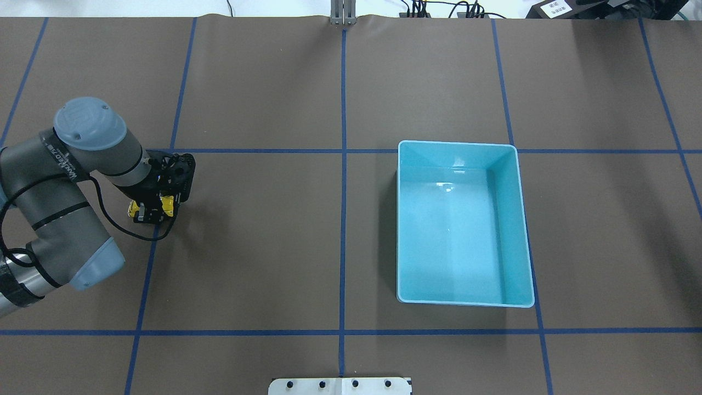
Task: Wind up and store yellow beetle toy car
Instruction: 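Keep pulling the car back toward the robot to wind it up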
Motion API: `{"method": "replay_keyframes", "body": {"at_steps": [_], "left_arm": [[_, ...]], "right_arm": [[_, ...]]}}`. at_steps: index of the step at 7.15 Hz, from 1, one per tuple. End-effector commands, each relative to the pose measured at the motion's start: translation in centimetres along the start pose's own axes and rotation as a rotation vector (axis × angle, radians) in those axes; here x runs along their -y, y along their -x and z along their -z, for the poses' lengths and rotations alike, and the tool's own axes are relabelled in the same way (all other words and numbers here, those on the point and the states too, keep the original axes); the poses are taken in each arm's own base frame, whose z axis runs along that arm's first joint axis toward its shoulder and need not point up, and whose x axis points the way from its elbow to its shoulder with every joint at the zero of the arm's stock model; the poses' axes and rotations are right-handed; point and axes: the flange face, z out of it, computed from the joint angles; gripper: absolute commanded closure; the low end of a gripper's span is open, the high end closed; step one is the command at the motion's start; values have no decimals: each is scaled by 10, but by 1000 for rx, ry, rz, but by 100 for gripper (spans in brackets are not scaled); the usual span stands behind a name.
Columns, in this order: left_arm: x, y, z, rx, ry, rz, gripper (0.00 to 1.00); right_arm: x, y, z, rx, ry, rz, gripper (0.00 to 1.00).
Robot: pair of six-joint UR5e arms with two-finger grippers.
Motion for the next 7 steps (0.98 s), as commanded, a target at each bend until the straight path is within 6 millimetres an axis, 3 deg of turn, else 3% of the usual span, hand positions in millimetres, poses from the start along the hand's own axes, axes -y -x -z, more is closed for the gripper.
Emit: {"method": "replay_keyframes", "body": {"at_steps": [1,7], "left_arm": [[-17,-4,-6,11,-10,-2,100],[-42,-8,-8,31,-32,-4,100]], "right_arm": [[0,0,0,0,1,-1,0],[0,1,0,0,2,0,0]]}}
